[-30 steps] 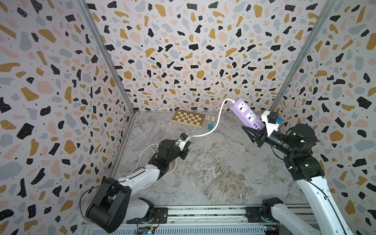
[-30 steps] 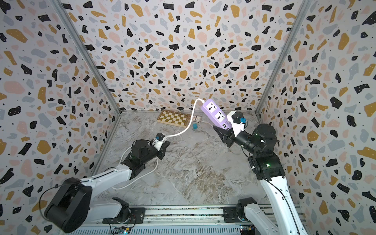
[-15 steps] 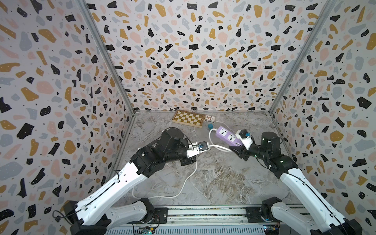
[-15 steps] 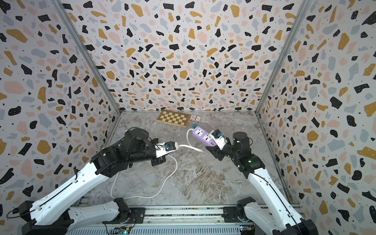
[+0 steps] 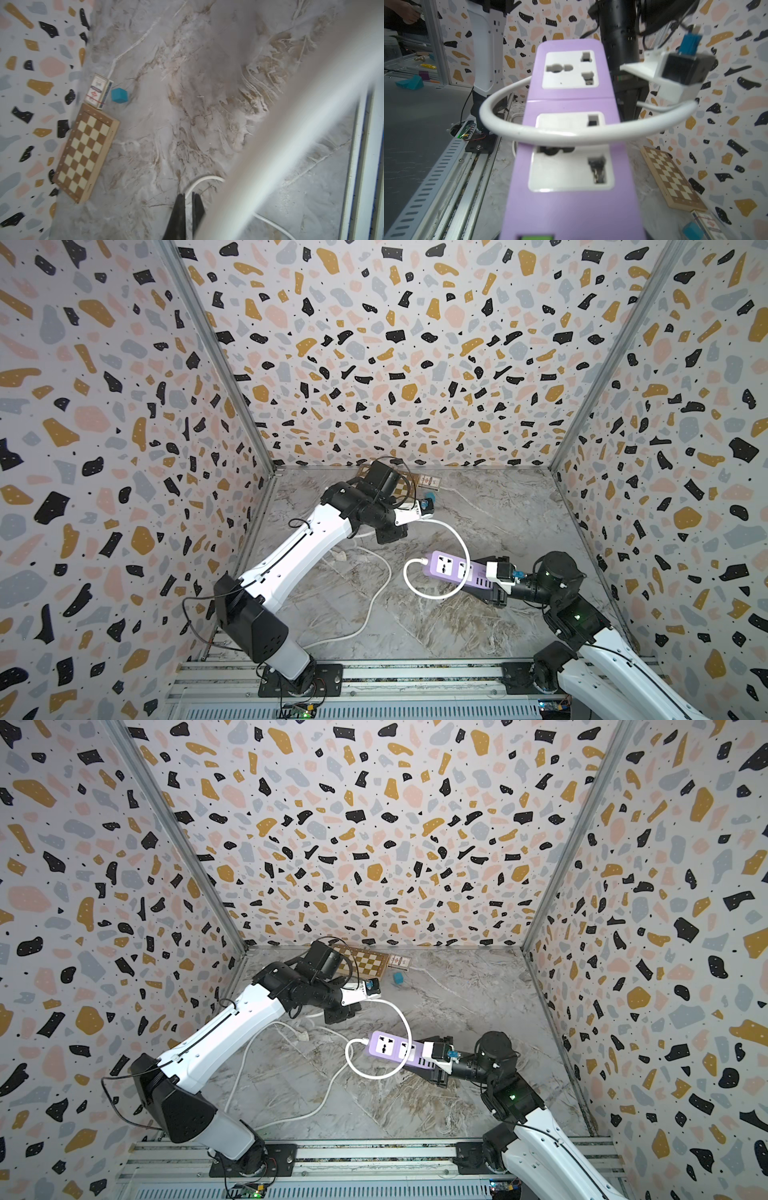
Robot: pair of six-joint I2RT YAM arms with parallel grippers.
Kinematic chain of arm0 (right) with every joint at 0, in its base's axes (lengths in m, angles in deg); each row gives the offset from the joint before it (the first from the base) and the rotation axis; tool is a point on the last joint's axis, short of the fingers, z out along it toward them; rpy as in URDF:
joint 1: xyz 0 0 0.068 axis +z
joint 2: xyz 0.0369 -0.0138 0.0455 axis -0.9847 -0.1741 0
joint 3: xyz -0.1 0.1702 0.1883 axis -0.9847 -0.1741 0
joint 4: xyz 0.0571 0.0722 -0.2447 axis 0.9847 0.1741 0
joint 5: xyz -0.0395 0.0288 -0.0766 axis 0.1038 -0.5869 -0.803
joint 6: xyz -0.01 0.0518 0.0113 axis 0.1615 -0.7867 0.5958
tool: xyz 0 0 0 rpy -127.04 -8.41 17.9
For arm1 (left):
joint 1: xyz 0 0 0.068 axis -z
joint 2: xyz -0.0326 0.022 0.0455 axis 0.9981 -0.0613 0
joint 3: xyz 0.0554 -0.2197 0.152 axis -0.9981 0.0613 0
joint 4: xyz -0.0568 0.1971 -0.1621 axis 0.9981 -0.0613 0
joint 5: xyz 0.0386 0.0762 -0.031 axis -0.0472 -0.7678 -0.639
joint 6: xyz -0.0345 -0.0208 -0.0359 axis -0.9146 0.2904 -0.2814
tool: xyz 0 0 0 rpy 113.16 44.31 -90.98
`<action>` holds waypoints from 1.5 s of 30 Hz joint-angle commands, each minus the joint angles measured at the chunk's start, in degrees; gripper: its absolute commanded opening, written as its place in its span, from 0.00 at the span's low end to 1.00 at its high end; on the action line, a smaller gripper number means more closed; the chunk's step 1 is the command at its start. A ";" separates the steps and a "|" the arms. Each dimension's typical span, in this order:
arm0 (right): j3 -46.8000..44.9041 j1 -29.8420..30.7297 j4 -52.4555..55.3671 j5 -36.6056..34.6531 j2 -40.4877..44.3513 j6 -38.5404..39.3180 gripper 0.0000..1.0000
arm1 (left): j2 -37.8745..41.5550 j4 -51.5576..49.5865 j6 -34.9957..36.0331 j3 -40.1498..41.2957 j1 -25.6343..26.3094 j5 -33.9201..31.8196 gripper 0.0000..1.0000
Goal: Wrap the cord around the power strip
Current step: Wrap the power cord around the power strip.
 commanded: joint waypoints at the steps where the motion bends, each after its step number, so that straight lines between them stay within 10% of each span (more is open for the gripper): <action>1: -0.69 0.21 -16.28 0.29 2.16 -5.45 0.00 | 1.55 1.59 -2.17 2.02 0.25 8.68 0.00; 8: -2.37 0.13 -26.39 -14.11 4.24 -9.40 0.00 | 5.40 14.13 -10.33 13.00 0.24 21.20 0.00; 13: 3.41 0.09 -19.95 -17.17 1.84 -9.68 0.00 | 9.28 32.52 -19.42 26.25 0.22 27.97 0.20; 29: 13.41 -0.44 -9.08 -23.25 -3.78 -14.44 0.00 | 9.75 63.77 -25.41 46.98 0.24 25.28 0.51; 34: 15.53 -2.85 -6.66 -26.26 -4.89 -18.09 0.00 | 8.59 66.35 -24.91 49.54 0.25 21.30 0.47; 41: 13.15 -12.48 -6.03 -29.80 -3.98 -25.94 0.00 | 10.79 60.94 -23.59 49.07 1.05 21.63 0.02; 45: 12.13 -16.72 -4.07 -30.80 -3.78 -25.03 0.00 | 14.79 50.46 -18.56 46.32 4.01 16.62 0.00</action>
